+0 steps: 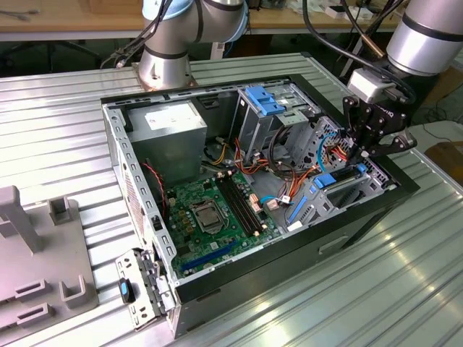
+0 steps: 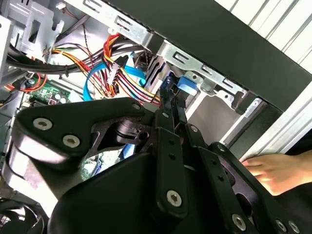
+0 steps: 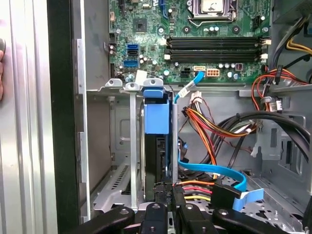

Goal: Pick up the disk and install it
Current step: 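Insert the disk into the insertion slot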

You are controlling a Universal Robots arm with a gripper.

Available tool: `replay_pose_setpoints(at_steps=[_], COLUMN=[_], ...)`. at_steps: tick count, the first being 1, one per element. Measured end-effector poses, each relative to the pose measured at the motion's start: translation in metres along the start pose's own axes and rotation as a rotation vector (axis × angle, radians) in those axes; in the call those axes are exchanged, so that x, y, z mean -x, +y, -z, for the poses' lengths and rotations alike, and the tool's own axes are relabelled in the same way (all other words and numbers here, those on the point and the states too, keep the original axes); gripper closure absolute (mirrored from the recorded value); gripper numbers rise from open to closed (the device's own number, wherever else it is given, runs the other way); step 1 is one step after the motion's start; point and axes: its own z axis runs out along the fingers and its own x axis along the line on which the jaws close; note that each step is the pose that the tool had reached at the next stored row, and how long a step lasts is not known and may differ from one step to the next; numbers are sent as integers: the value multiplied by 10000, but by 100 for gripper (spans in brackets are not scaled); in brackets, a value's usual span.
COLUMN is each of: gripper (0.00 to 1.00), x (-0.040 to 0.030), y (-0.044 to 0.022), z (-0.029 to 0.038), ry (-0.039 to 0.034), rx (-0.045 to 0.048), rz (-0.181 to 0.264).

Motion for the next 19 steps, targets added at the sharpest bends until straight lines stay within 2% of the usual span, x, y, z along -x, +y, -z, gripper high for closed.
replay_pose_setpoints(at_steps=[3,5,9,11,19], gripper=[84,84,84,84,84], x=[-21,-43,-43,-42,-29], y=[11,12,12,16,21], z=[-1,-2,-10,-22,-57], ry=[0,1,2,29,31], rx=[7,65,65,80,82], rz=[-9,-8,-47,-311,-340])
